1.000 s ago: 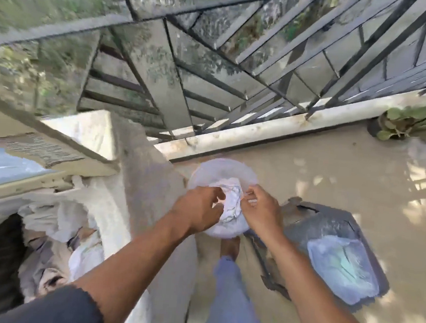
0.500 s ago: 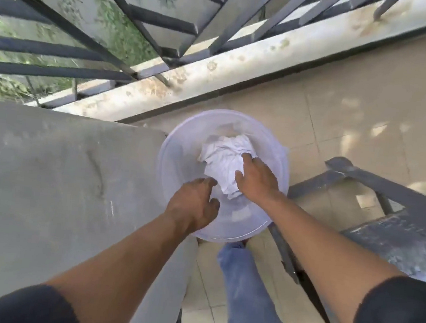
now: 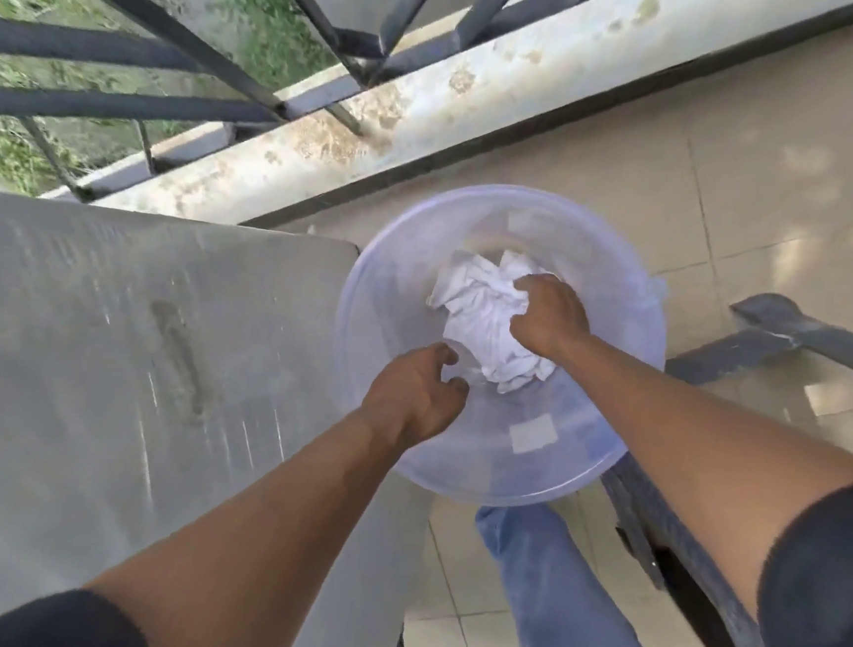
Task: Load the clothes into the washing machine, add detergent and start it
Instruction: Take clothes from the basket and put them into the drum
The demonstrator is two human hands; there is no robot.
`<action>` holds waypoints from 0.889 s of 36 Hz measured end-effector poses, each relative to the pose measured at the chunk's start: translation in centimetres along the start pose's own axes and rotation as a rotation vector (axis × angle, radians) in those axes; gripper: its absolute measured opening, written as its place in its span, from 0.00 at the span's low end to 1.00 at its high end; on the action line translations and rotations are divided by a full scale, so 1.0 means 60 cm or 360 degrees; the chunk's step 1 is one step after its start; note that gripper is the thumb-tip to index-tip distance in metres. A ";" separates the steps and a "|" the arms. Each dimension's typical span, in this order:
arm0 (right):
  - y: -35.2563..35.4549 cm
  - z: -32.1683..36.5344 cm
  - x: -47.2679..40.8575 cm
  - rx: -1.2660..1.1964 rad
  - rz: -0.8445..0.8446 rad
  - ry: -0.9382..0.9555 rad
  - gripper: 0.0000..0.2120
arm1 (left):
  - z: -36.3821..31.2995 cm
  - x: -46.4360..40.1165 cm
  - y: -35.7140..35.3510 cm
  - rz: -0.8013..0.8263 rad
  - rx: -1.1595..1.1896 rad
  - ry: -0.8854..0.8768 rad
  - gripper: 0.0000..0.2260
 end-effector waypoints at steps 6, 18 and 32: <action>-0.001 0.032 0.118 -0.0417 -0.0087 0.0073 0.15 | -0.009 0.062 0.017 -0.0029 0.0073 0.0008 0.20; 0.055 0.166 0.508 -0.0728 -0.0229 0.0366 0.06 | -0.099 0.308 0.098 -0.0151 -0.0484 -0.0182 0.24; 0.173 0.352 0.949 -0.0298 -0.0483 0.0966 0.21 | -0.168 0.719 0.145 -0.0664 -0.1003 -0.0850 0.20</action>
Point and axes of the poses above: each hand's wrist, its own x-axis away from the middle knuckle, its own y-axis out of the back of the hand, z = x × y, the point moved 5 cm from there along -x, towards the middle knuckle, and after that the axes turned 13 degrees about z, right-handed, at the moved point
